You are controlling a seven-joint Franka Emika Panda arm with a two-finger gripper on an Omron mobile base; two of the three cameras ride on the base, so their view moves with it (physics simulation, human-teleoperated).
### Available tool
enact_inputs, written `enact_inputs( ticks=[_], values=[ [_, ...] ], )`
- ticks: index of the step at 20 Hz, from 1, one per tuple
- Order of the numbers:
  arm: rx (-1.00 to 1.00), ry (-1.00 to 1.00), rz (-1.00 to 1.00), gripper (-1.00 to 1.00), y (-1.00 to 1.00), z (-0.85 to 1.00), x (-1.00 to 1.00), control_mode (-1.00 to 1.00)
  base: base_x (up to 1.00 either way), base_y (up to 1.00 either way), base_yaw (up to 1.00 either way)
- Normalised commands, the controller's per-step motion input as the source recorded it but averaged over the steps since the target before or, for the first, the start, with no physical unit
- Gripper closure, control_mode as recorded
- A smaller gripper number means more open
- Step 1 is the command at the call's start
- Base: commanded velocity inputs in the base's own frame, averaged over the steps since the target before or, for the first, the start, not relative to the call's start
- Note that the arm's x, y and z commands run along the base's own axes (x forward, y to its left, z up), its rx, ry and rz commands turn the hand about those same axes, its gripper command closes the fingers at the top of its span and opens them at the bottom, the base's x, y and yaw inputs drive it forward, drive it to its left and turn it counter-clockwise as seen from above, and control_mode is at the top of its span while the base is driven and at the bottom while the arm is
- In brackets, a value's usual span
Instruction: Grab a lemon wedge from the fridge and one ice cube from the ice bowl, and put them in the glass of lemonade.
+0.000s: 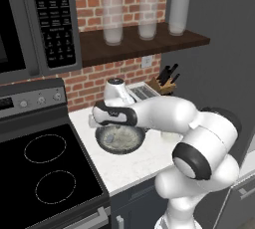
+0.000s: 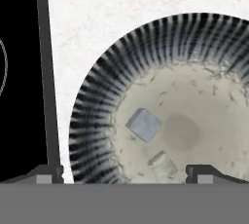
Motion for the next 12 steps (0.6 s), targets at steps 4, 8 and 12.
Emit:
enact_inputs(
  ticks=[4, 8, 12],
  values=[
    [0.09, 0.0, -0.02, -1.0, 0.08, -0.25, 0.73, -1.0, 0.0, 0.0, 0.0],
    [0.04, 0.03, -0.01, -1.0, 0.22, -0.09, 0.36, -1.0, 0.0, 0.0, 0.0],
    [0.0, 0.07, 0.0, -1.0, 0.23, -0.09, -0.02, -1.0, 0.0, 0.0, 0.0]
  ],
)
